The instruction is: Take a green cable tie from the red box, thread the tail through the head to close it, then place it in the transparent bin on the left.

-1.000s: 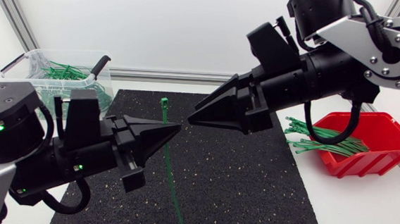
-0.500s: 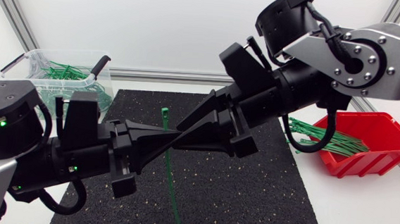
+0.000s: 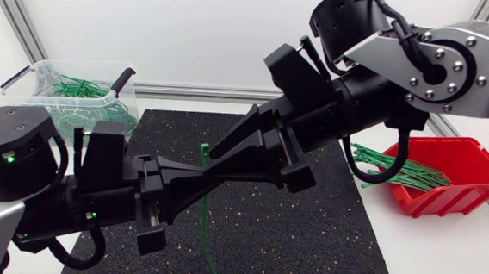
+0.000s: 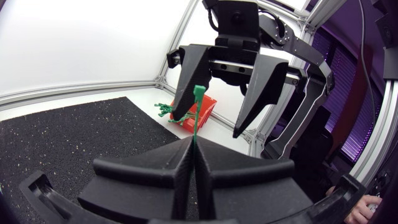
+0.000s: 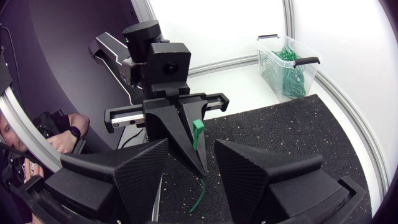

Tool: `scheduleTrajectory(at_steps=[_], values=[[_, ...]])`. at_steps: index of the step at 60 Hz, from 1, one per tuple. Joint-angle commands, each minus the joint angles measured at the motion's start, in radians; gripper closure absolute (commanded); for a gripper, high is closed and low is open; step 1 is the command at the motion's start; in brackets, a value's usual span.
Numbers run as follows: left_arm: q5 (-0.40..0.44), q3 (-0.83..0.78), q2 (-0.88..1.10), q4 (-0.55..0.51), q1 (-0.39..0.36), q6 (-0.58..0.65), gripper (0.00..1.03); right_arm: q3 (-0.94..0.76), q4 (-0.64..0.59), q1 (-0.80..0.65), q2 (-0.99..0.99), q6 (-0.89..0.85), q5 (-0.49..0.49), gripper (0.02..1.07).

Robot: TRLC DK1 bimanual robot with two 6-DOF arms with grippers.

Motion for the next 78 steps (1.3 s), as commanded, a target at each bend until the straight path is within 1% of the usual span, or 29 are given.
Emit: scheduleTrajectory(at_steps=[1,6,16,22,26,30,54,56,57,67,68,69,72,73,74,78], values=[[0.012,-0.014,-0.012,-0.007,-0.01,-0.014,0.99,0.017,0.004,0.01,0.008,-0.021,-0.009,0.61],[0.011,-0.012,-0.01,-0.015,-0.015,-0.014,0.99,0.016,0.009,0.01,0.006,-0.024,-0.009,0.62],[0.009,-0.011,-0.012,-0.021,-0.021,-0.016,0.99,0.0,0.032,0.01,-0.004,-0.04,-0.015,0.83],[0.002,-0.008,-0.01,-0.022,-0.027,-0.016,0.99,-0.01,0.041,0.012,-0.009,-0.041,-0.015,0.89],[0.0,-0.003,-0.01,-0.027,-0.029,-0.016,0.99,-0.015,0.041,0.012,-0.01,-0.047,-0.015,0.89],[0.0,0.0,-0.01,-0.03,-0.032,-0.016,0.99,-0.023,0.041,0.01,-0.015,-0.056,-0.015,0.94],[-0.009,0.018,-0.01,-0.041,-0.032,-0.016,0.99,-0.075,0.033,-0.002,-0.033,-0.083,-0.009,0.95],[-0.009,0.018,-0.009,-0.041,-0.033,-0.016,0.99,-0.076,0.033,-0.002,-0.035,-0.086,-0.01,1.01],[-0.009,0.02,-0.009,-0.042,-0.033,-0.017,0.99,-0.078,0.033,-0.002,-0.035,-0.086,-0.01,1.02],[-0.011,0.032,-0.006,-0.062,-0.036,-0.017,0.99,-0.056,0.004,-0.002,-0.036,-0.086,0.01,1.01],[-0.011,0.034,-0.006,-0.065,-0.035,-0.019,0.97,-0.052,0.001,-0.004,-0.036,-0.084,0.011,1.01],[-0.011,0.037,-0.006,-0.071,-0.036,-0.017,0.93,-0.047,-0.002,-0.005,-0.036,-0.084,0.014,1.01],[-0.011,0.037,-0.009,-0.085,-0.033,-0.01,0.74,-0.029,-0.023,-0.013,-0.036,-0.084,0.02,1.01],[-0.012,0.037,-0.009,-0.087,-0.032,-0.006,0.7,-0.024,-0.028,-0.014,-0.036,-0.084,0.02,1.01],[-0.012,0.035,-0.01,-0.088,-0.03,-0.005,0.67,-0.018,-0.033,-0.018,-0.036,-0.083,0.022,1.01],[-0.028,0.032,-0.029,-0.102,-0.036,0.01,0.61,0.008,-0.057,-0.034,-0.036,-0.081,0.031,1.01]])
